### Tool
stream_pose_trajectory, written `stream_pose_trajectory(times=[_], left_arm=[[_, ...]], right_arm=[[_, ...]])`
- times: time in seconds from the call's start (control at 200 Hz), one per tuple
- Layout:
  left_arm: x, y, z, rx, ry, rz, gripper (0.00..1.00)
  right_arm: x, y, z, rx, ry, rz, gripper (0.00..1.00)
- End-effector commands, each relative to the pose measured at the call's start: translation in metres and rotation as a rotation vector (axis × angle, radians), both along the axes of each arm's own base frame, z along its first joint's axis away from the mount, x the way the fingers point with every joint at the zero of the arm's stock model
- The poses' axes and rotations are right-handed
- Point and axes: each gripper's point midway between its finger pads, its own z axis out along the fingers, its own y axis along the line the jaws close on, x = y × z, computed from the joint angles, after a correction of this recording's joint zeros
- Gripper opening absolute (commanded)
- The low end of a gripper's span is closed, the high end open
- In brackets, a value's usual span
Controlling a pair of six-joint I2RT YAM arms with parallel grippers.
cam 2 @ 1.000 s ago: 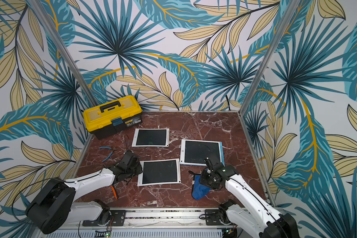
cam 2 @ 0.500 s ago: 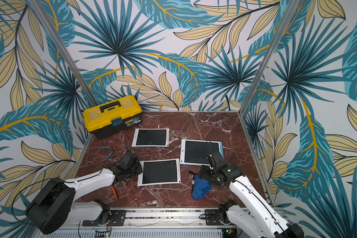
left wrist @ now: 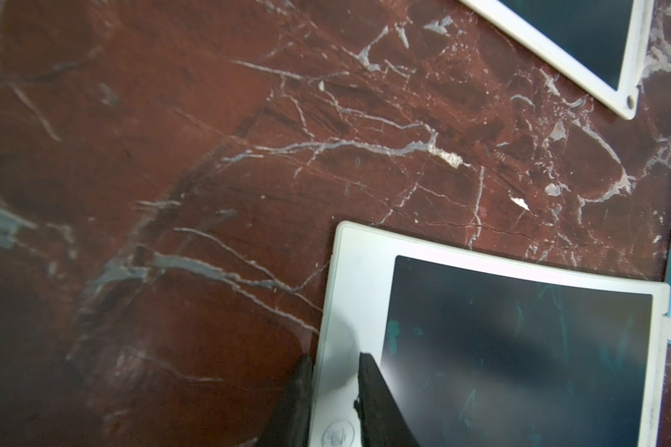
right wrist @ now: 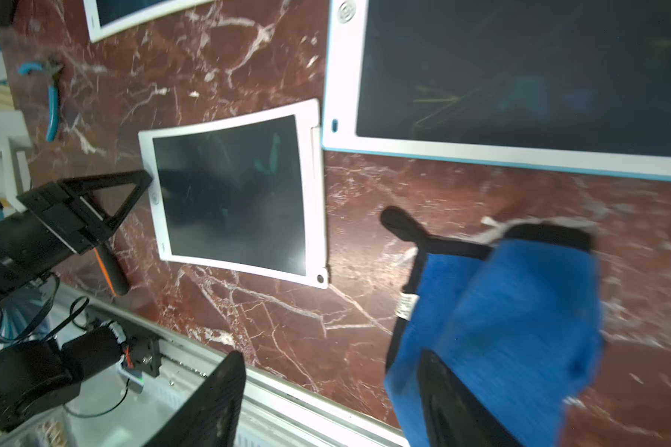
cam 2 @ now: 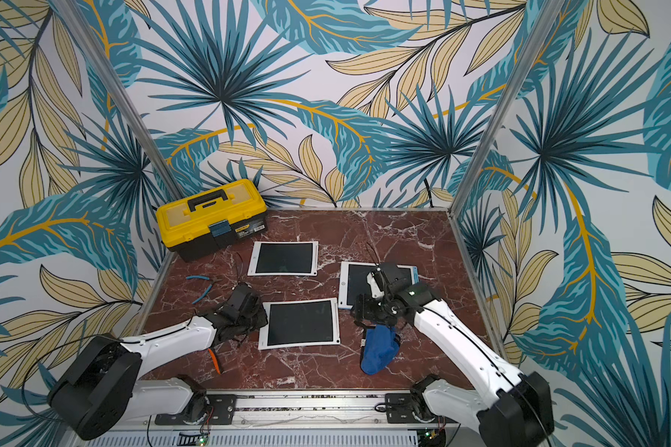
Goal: Wipe the drawing tablet
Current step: Place the cleaning item at the center of the board, then pick up the drawing tablet from the center of the board.
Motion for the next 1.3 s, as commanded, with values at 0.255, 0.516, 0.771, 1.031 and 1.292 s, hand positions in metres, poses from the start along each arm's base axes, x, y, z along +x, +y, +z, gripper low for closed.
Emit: stream_pose_trajectory(times=[0.255,0.516,0.771,1.031,1.292], left_arm=[[-0.049,0.018,-0.041,0.085,0.223,-0.018,0.24],[-0.050,0.019,-0.042,0.089,0.226,-0.015,0.24],[-0.049,0.019,-0.044,0.093,0.233,-0.015,0.24],[-0.050,0.019,-0.045,0.094,0.236,-0.016,0.24],[-0.049,0.018,-0.044,0.090,0.232,-0.021,0.24]], right_arm=[[0.022,0.058,-0.062,0.155,0.103,0.155,0.72],[0.023,0.058,-0.092,0.142,0.138,0.139,0.72],[0.023,0.062,-0.108,0.163,0.156,0.132,0.72],[0.017,0.061,-0.121,0.180,0.178,0.128,0.72],[0.015,0.075,-0.128,0.291,0.195,0.123,0.72]])
